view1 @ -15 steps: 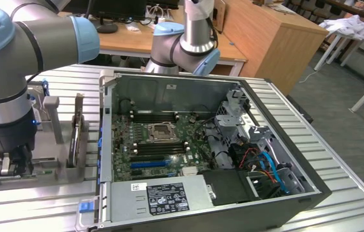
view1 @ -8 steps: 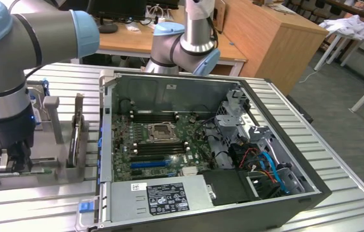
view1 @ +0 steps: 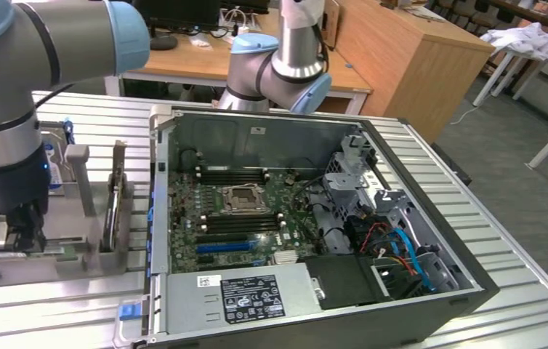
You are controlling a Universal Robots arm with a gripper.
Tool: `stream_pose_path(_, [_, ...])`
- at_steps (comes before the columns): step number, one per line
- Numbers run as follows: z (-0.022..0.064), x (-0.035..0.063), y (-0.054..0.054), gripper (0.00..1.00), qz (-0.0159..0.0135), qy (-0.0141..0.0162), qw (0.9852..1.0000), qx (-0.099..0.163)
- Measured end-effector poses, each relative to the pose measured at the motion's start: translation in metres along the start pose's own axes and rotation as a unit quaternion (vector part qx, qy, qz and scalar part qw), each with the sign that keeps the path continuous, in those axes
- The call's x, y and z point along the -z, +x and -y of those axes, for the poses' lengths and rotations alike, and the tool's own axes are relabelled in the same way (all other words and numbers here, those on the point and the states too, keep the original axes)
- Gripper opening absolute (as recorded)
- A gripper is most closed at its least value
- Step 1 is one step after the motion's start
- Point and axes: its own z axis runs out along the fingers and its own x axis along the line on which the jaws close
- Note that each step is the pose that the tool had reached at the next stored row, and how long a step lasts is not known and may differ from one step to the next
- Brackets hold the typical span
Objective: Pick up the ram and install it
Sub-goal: 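Pick up the ram and move it above insertion slot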
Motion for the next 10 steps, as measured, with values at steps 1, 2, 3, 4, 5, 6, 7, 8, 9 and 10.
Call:
stream_pose_path(1, [-0.0001,0.0023,0.0,0.12,0.0,0.0,1.0,0.0])
stream_pose_path(2, [-0.0002,0.0046,0.0,0.12,0.0,0.0,1.0,0.0])
stream_pose_path(3, [-0.0003,0.0068,0.0,0.12,0.0,0.0,1.0,0.0])
stream_pose_path(4, [-0.0004,0.0091,0.0,0.12,0.0,0.0,1.0,0.0])
stream_pose_path(5, [-0.0005,0.0111,0.0,0.12,0.0,0.0,1.0,0.0])
stream_pose_path(6, [-0.0006,0.0131,0.0,0.12,0.0,0.0,1.0,0.0])
stream_pose_path(7, [-0.0007,0.0152,0.0,0.12,0.0,0.0,1.0,0.0])
stream_pose_path(8, [-0.0007,0.0172,0.0,0.12,0.0,0.0,1.0,0.0])
stream_pose_path(9, [-0.0008,0.019,0.0,0.12,0.0,0.0,1.0,0.0])
stream_pose_path(10, [-0.0009,0.021,0.0,0.12,0.0,0.0,1.0,0.0])
